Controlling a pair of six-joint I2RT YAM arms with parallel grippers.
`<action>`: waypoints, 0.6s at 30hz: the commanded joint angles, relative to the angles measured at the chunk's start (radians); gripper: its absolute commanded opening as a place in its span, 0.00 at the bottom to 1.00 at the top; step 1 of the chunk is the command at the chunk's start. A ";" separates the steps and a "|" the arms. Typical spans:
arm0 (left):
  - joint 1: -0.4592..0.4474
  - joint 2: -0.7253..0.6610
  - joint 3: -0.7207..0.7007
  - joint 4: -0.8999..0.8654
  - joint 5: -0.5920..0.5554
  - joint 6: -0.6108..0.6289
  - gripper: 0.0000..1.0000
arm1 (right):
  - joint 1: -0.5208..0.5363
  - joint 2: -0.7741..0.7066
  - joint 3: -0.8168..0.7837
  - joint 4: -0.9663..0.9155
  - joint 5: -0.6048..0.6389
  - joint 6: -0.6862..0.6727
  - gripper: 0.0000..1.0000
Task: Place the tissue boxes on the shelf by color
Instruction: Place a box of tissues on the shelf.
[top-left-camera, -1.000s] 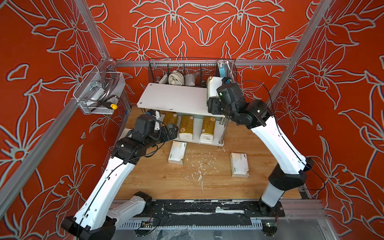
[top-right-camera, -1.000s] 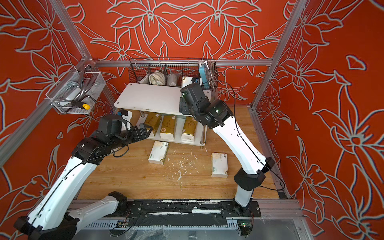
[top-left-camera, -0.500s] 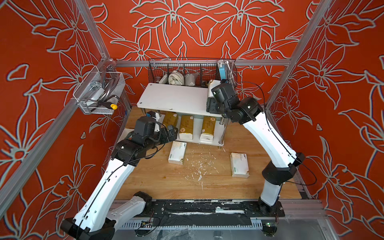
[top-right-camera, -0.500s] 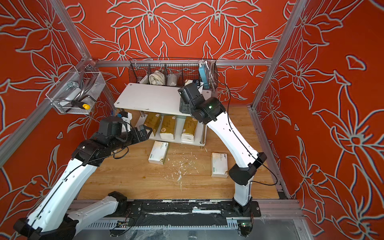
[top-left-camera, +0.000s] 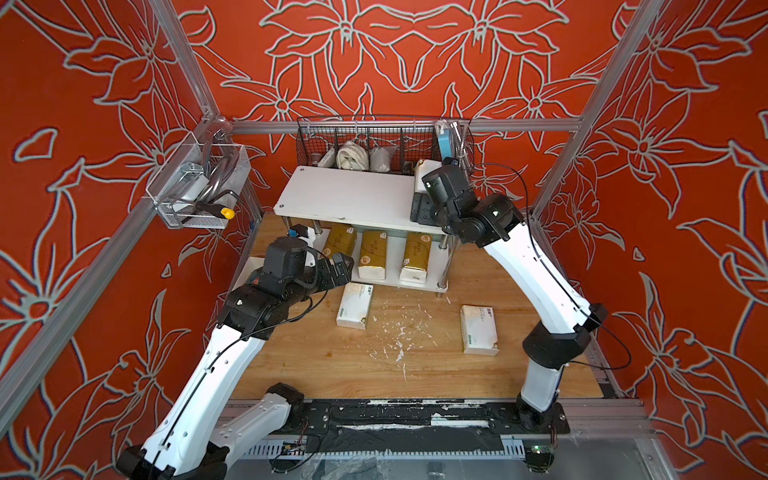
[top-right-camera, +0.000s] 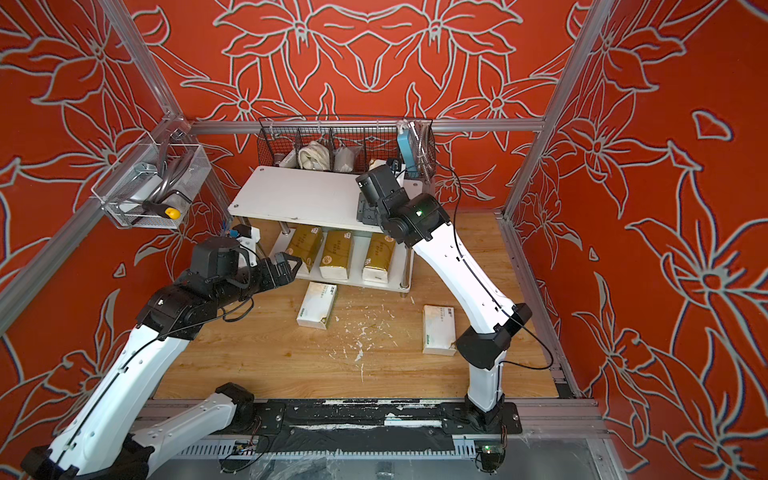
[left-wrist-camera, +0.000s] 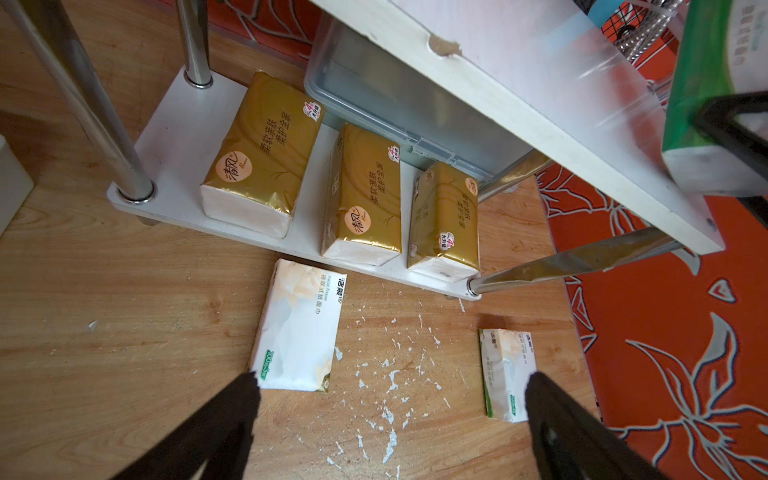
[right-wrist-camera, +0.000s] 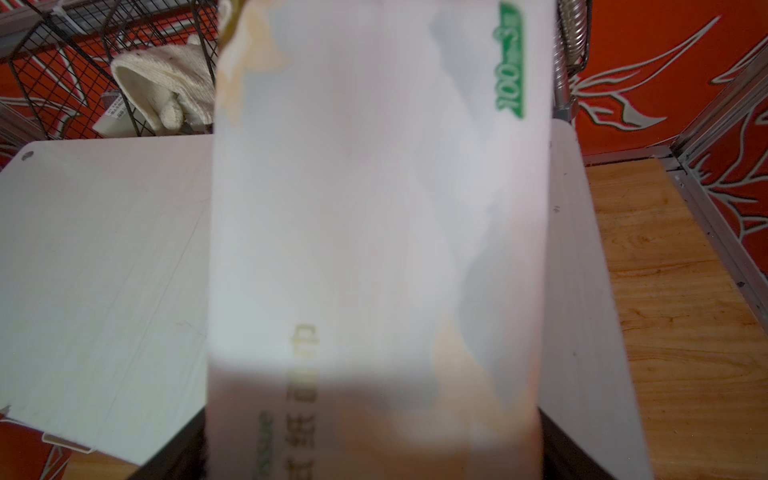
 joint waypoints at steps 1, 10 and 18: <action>-0.004 -0.009 -0.006 0.023 -0.008 0.016 0.99 | -0.008 0.016 -0.003 -0.011 0.005 0.017 0.86; -0.004 -0.008 -0.010 0.025 -0.007 0.010 0.99 | -0.008 -0.002 -0.025 0.016 -0.013 0.026 0.87; -0.004 -0.008 -0.009 0.025 -0.008 0.007 0.99 | -0.008 -0.016 -0.039 0.028 -0.037 0.038 0.96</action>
